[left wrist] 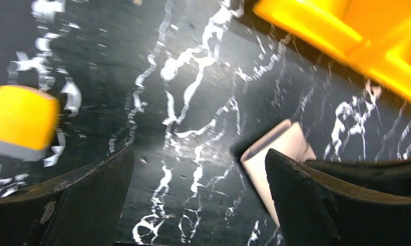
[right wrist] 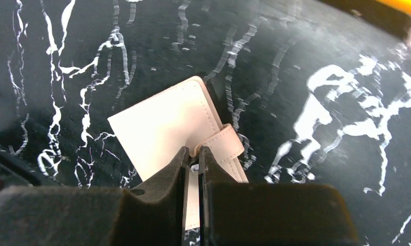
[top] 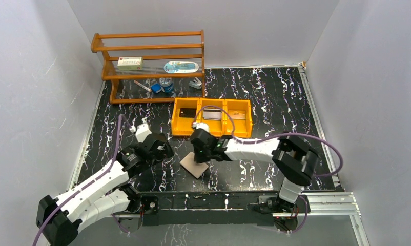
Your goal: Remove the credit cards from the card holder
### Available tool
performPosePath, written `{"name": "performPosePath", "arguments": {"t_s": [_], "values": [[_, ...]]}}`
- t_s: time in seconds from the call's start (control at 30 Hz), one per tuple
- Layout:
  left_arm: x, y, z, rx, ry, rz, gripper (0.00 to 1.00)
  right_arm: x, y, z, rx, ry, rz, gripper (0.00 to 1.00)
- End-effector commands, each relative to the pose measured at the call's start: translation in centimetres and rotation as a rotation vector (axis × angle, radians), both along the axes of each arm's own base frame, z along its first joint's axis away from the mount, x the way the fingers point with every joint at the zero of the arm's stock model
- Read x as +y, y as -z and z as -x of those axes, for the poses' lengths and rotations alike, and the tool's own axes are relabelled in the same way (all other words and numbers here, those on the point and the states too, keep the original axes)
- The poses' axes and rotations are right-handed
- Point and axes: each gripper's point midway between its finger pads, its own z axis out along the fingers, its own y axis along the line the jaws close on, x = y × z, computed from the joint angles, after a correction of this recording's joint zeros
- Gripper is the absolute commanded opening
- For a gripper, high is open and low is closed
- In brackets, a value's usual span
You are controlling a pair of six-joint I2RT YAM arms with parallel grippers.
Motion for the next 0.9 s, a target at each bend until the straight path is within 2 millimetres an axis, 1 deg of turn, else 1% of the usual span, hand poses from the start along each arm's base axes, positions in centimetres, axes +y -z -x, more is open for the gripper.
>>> {"name": "performPosePath", "arguments": {"t_s": [0.0,0.03,0.1,0.2,0.27,0.3,0.37,0.47,0.53,0.67,0.7,0.73,0.77,0.83,0.87], "values": [[-5.7,0.8,0.2,0.043,0.243,0.168,0.96,0.1,-2.8,-0.7,0.168,0.147,-0.303,0.00],[-6.7,1.4,0.7,0.066,0.278,0.206,0.95,-0.2,-2.9,-0.7,0.190,0.168,-0.340,0.00],[-8.8,1.9,1.2,0.093,0.342,0.296,0.90,-0.7,-3.1,-0.8,0.211,0.199,-0.382,0.00],[-11.4,2.9,2.1,0.136,0.402,0.428,0.85,-1.3,-3.2,-1.0,0.228,0.231,-0.394,0.00],[-13.0,3.2,2.2,0.141,0.425,0.514,0.81,-1.6,-3.2,-1.0,0.240,0.242,-0.413,0.00],[-13.4,3.6,2.5,0.163,0.432,0.534,0.81,-1.7,-3.1,-1.0,0.243,0.247,-0.414,0.00],[-14.2,3.9,2.5,0.182,0.443,0.568,0.80,-1.9,-3.3,-1.1,0.248,0.251,-0.423,0.00],[-14.7,4.7,2.6,0.225,0.462,0.557,0.79,-2.0,-4.0,-1.3,0.261,0.247,-0.456,0.00],[-14.7,5.0,2.5,0.245,0.467,0.530,0.78,-2.4,-4.2,-1.5,0.249,0.249,-0.451,0.00],[-13.9,5.5,2.3,0.263,0.477,0.449,0.76,-4.4,-4.0,-2.6,0.170,0.283,-0.356,0.04],[-13.6,5.5,2.2,0.264,0.475,0.425,0.76,-5.1,-3.9,-2.9,0.148,0.292,-0.325,0.06],[-13.2,5.6,2.2,0.266,0.473,0.397,0.75,-5.6,-3.8,-3.0,0.134,0.293,-0.296,0.12],[-12.8,5.8,2.2,0.271,0.472,0.370,0.72,-5.9,-3.8,-3.1,0.120,0.285,-0.271,0.15],[-12.2,5.9,2.1,0.273,0.470,0.327,0.70,-6.1,-4.0,-3.1,0.116,0.266,-0.242,0.20],[-12.0,6.0,2.1,0.274,0.473,0.311,0.68,-5.9,-4.3,-3.0,0.108,0.228,-0.235,0.21]]}}
